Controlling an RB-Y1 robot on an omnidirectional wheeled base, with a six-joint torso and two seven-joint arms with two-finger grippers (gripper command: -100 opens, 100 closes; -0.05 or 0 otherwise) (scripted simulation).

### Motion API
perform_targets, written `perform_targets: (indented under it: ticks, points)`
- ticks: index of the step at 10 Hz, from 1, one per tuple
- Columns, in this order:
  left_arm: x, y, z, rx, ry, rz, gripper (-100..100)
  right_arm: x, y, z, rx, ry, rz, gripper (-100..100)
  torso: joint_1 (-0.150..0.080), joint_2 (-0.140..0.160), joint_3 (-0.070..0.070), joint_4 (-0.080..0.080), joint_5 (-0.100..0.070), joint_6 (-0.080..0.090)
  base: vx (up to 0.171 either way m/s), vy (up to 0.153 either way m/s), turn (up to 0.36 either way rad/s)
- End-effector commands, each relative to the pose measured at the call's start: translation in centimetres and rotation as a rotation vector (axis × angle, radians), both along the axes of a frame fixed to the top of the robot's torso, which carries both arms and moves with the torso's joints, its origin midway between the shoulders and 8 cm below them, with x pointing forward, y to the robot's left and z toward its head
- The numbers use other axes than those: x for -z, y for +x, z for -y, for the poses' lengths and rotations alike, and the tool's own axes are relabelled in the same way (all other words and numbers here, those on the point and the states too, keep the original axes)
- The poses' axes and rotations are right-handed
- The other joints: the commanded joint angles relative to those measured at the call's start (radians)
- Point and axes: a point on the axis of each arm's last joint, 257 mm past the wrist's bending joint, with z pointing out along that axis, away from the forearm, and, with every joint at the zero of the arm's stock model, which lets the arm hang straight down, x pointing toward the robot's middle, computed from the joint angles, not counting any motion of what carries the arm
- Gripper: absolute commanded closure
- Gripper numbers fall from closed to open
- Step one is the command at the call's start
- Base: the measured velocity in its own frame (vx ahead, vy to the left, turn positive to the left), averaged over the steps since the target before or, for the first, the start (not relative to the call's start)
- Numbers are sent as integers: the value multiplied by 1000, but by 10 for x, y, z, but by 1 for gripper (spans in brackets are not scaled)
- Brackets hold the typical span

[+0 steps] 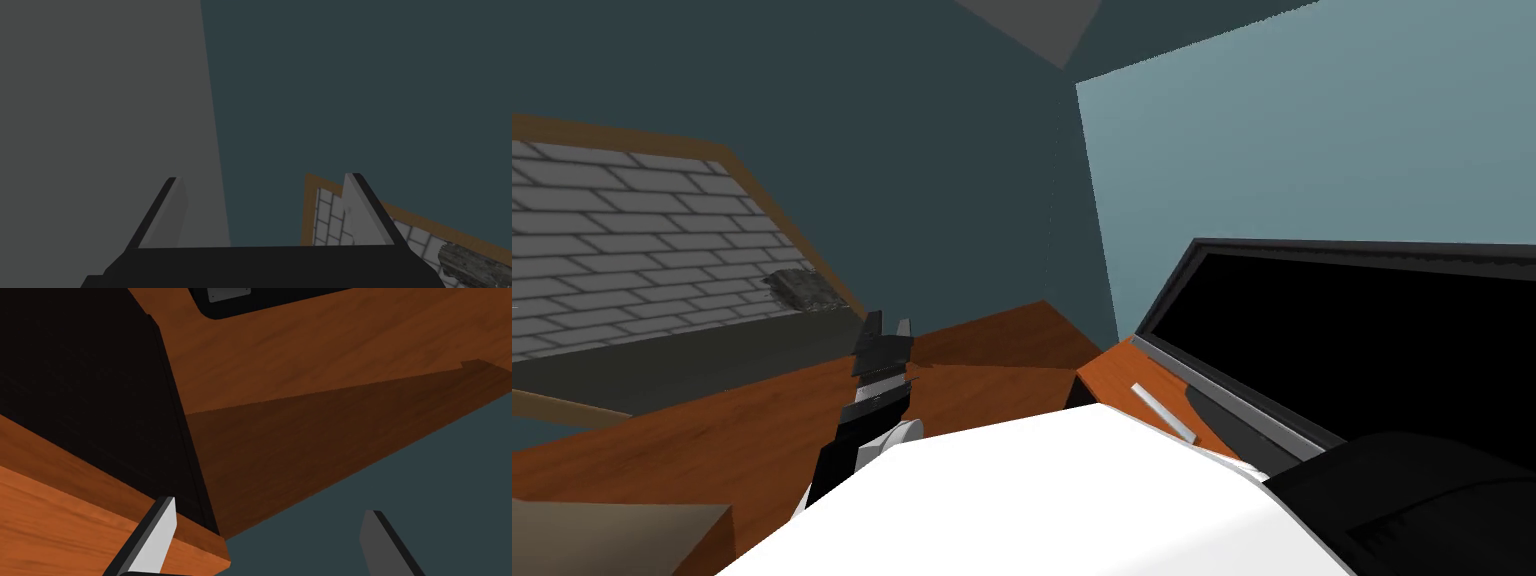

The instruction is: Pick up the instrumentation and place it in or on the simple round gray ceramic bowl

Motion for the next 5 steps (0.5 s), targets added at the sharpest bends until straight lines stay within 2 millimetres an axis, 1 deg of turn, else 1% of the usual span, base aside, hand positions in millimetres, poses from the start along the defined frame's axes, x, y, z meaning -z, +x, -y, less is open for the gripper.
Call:
perform_targets:
  ticks: [1,2,3,4,5]
  points:
    - [0,0,0,0,0,0,0,7,-5,9,3,-17,-13,-100,0,0,0,0,0,0,7,-22,-36]
    - [0,0,0,0,0,0,0,12,-24,28,-8,-53,-60,-100,1,1,0,0,0,0,16,-30,246]
    - [0,0,0,0,0,0,0,15,-29,41,0,-76,-71,-100,0,0,0,0,0,-1,16,-47,226]
    - [0,0,0,0,0,0,0,18,-50,66,-5,-121,-121,-100,0,0,0,0,0,0,26,-54,283]
    - [0,0,0,0,0,0,0,19,-52,71,-2,-131,-125,-100,-1,-1,0,0,0,-1,21,-51,134]
